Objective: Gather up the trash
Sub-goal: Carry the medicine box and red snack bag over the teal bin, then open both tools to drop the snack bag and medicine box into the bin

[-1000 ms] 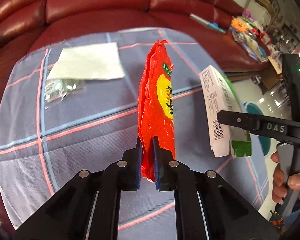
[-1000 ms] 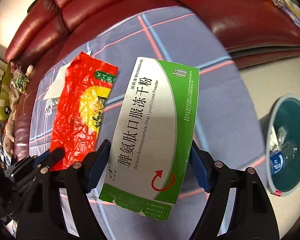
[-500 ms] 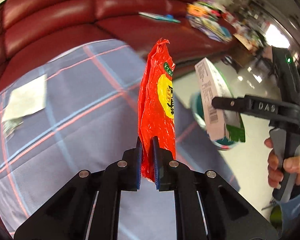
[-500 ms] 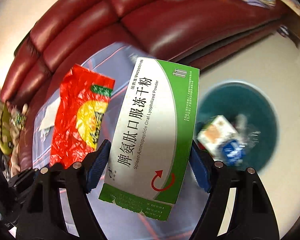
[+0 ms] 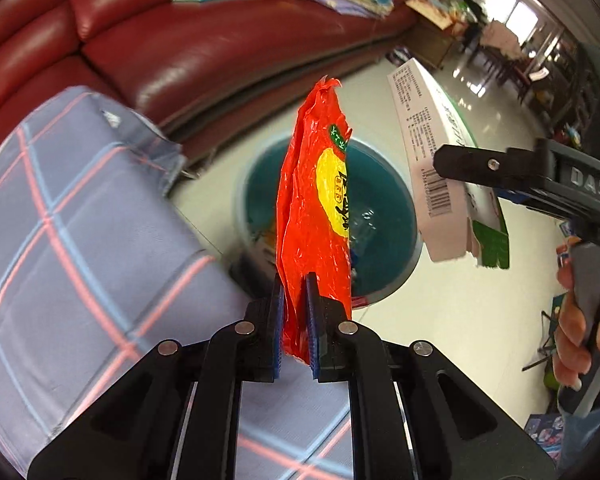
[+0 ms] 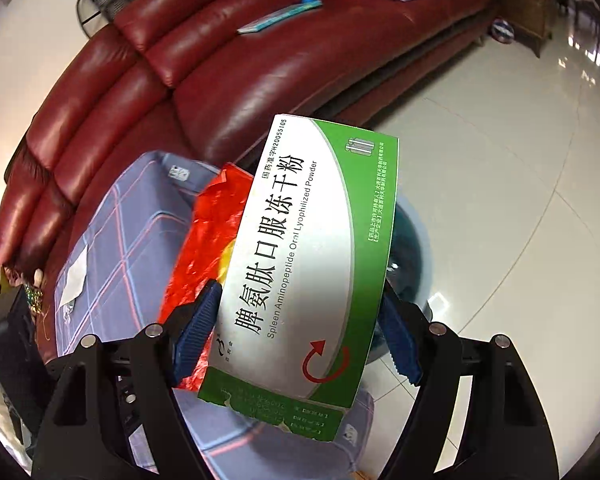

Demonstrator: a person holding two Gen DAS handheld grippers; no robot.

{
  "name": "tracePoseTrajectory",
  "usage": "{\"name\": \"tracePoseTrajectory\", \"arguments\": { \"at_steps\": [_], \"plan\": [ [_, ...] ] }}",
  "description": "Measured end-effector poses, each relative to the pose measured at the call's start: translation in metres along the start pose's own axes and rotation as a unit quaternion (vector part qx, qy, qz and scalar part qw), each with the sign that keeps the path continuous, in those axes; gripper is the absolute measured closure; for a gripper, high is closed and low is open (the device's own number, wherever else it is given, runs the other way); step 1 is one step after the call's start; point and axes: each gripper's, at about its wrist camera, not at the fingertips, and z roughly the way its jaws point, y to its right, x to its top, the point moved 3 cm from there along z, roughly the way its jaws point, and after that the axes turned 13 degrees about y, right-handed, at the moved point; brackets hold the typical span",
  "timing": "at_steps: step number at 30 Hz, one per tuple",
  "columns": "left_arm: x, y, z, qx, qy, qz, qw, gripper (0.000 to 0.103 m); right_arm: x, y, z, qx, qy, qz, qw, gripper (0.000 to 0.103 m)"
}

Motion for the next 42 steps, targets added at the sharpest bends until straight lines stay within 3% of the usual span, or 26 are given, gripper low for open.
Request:
{"name": "tracePoseTrajectory", "arguments": {
  "at_steps": [7,8,9,12,24,29,42],
  "plan": [
    [0.010,0.013,0.051,-0.006,-0.036,-0.019,0.9991,0.087,-0.002,0.030,0.015,-0.014,-0.018,0.016,1.000,0.030],
    [0.011,0.013,0.057,-0.006,-0.038,-0.024,0.9990,0.078,-0.001,0.034,0.018,-0.016,-0.020,0.017,1.000,0.030],
    [0.012,0.010,0.061,-0.006,-0.037,-0.028,0.9989,0.063,-0.001,0.037,0.019,-0.017,-0.022,0.019,0.999,0.030],
    [0.016,0.006,0.066,0.003,-0.030,-0.035,0.9990,0.047,-0.003,0.040,0.026,-0.020,-0.029,0.020,0.999,0.030],
    [0.005,-0.016,0.039,0.028,-0.008,-0.034,0.9990,0.013,-0.011,0.028,0.053,-0.016,-0.060,0.013,0.998,0.030],
    [0.004,-0.020,0.022,0.037,0.014,-0.025,0.9989,0.007,-0.010,0.018,0.058,-0.016,-0.069,0.000,0.998,0.030],
    [0.000,-0.025,0.000,0.040,0.033,-0.026,0.9983,0.006,-0.011,-0.002,0.049,-0.041,-0.058,-0.025,0.997,0.016]
  ]
}}
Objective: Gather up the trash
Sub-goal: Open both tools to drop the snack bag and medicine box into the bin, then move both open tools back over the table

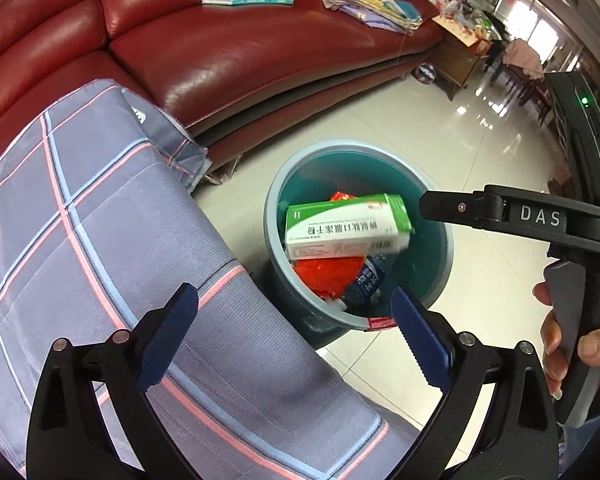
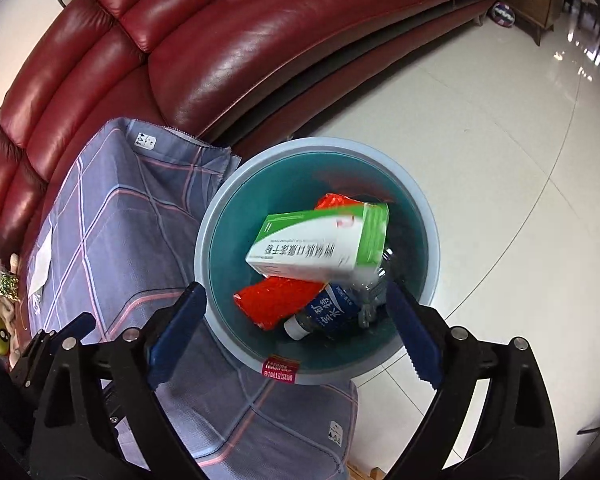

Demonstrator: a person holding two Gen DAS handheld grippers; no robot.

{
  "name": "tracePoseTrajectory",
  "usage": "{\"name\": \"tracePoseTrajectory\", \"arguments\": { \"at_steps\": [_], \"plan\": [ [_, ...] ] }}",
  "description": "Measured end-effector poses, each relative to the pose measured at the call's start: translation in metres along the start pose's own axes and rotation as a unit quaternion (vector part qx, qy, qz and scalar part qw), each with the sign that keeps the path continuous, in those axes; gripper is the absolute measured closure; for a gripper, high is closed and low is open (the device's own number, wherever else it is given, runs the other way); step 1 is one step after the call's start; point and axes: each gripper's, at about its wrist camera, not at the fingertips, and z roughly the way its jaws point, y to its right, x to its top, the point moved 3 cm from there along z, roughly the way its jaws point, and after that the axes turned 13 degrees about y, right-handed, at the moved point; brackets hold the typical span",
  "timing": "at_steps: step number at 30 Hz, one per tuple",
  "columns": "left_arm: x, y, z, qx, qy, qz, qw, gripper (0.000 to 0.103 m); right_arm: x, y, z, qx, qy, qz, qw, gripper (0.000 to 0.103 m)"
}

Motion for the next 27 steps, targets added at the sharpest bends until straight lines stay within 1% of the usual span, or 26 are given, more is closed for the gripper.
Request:
{"name": "tracePoseTrajectory", "arguments": {
  "at_steps": [15,18,27],
  "plan": [
    [-0.009,-0.024,-0.036,-0.002,0.021,-0.024,0.9995,0.005,-0.014,-0.021,-0.024,-0.025,0.002,-0.021,0.999,0.015],
    [-0.010,-0.029,-0.048,-0.002,0.030,-0.030,0.9991,0.005,-0.018,-0.030,-0.031,-0.029,0.007,-0.032,0.999,0.015],
    [-0.021,-0.053,-0.085,0.004,0.057,-0.054,0.9969,0.004,-0.027,-0.069,-0.051,-0.020,0.021,-0.062,0.998,0.015]
  ]
}}
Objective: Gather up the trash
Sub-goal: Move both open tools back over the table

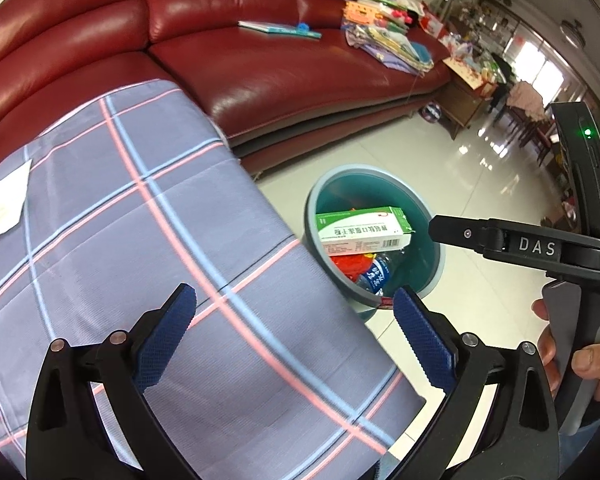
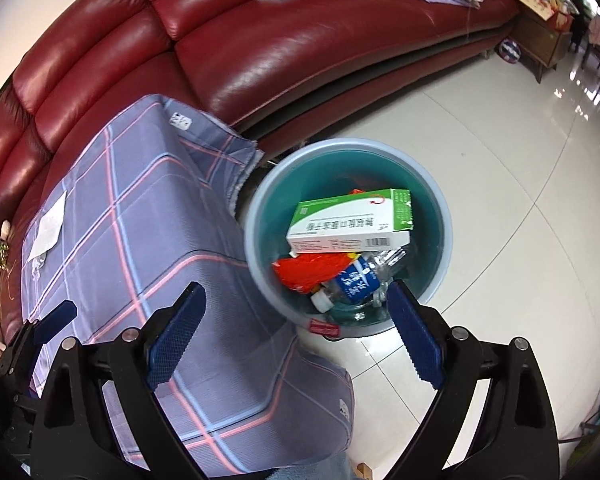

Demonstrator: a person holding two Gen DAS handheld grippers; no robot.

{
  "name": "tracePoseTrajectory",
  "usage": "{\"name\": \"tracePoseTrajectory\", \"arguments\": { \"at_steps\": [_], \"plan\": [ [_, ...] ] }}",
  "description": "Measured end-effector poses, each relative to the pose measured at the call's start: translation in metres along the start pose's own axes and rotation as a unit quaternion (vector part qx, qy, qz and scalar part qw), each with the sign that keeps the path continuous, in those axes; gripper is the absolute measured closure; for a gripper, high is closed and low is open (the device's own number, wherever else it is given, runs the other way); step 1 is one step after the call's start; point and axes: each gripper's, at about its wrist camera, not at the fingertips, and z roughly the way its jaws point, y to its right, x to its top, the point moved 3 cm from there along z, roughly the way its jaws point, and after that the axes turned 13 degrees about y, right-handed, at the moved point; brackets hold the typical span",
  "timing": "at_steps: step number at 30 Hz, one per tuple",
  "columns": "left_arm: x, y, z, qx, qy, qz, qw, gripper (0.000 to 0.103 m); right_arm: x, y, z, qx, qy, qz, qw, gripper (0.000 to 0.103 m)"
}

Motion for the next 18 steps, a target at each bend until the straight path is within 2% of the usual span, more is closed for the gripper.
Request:
{"name": "tracePoseTrajectory", "arguments": {
  "at_steps": [9,18],
  "plan": [
    [-0.013,-0.052,-0.039,0.031,0.021,-0.038,0.9986,0.004,-0.008,-0.053,-0.001,0.012,-0.007,-0.028,1.000,0.015],
    [-0.034,-0.166,-0.088,0.102,0.035,-0.106,0.9885,0.004,-0.019,-0.163,0.023,0.055,-0.037,-0.094,0.993,0.015]
  ]
}}
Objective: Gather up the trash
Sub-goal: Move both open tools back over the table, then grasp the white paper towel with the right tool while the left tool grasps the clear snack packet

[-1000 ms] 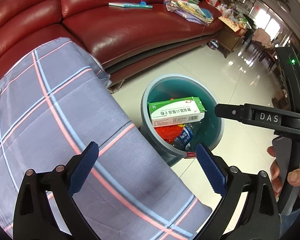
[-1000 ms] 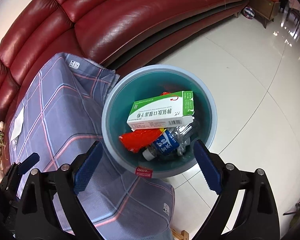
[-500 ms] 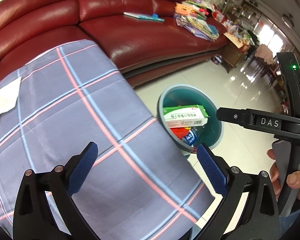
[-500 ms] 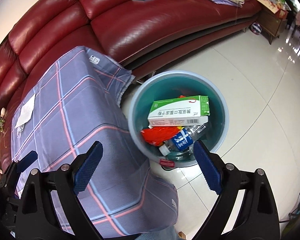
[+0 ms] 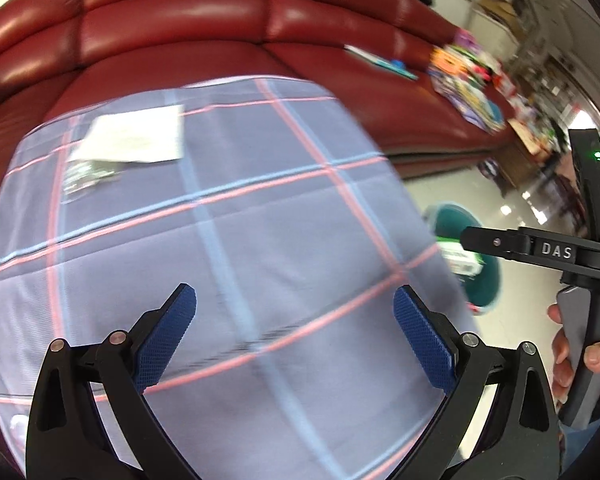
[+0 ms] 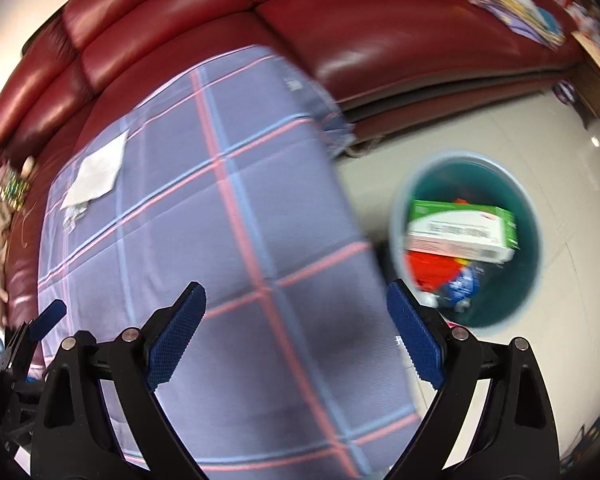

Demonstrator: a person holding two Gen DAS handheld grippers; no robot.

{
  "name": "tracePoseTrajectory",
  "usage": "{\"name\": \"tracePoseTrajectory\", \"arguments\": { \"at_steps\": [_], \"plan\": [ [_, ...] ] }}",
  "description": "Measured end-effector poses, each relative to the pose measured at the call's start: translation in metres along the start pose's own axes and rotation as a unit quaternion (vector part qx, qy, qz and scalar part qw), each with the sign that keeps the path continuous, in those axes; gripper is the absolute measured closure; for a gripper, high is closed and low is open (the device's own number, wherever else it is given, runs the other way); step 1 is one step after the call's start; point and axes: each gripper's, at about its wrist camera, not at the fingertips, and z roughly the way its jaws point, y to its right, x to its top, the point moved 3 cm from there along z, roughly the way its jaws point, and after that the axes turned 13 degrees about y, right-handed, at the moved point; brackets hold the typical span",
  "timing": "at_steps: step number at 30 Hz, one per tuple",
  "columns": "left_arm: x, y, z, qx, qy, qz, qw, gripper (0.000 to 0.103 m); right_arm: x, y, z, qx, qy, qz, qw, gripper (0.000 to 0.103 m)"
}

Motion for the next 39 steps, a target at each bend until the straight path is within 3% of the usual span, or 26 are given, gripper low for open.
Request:
{"name": "tracePoseTrajectory", "arguments": {
  "at_steps": [10,17,28,36,39],
  "plan": [
    [0.013,-0.135,-0.020,0.087,0.006,-0.053,0.9948,0.004,0.025,-0.135,0.048,0.055,-0.021,-0.089,0.994,0.015],
    [0.022,-0.193,-0.007,0.113,-0.006,-0.083,0.9901,0.004,0.045,-0.209,0.092,0.086,-0.031,-0.125,0.988,0.015],
    [0.040,-0.231,0.034,0.122,-0.025,-0.088,0.9884,0.004,0.071,-0.276,0.177,0.112,-0.052,-0.140,0.982,0.018],
    [0.049,-0.235,0.048,0.111,-0.029,-0.088,0.9895,0.004,0.075,-0.295,0.203,0.108,-0.047,-0.177,0.977,0.022],
    [0.051,-0.233,0.051,0.107,-0.032,-0.085,0.9901,0.004,0.073,-0.299,0.208,0.108,-0.046,-0.189,0.975,0.030]
  ]
}}
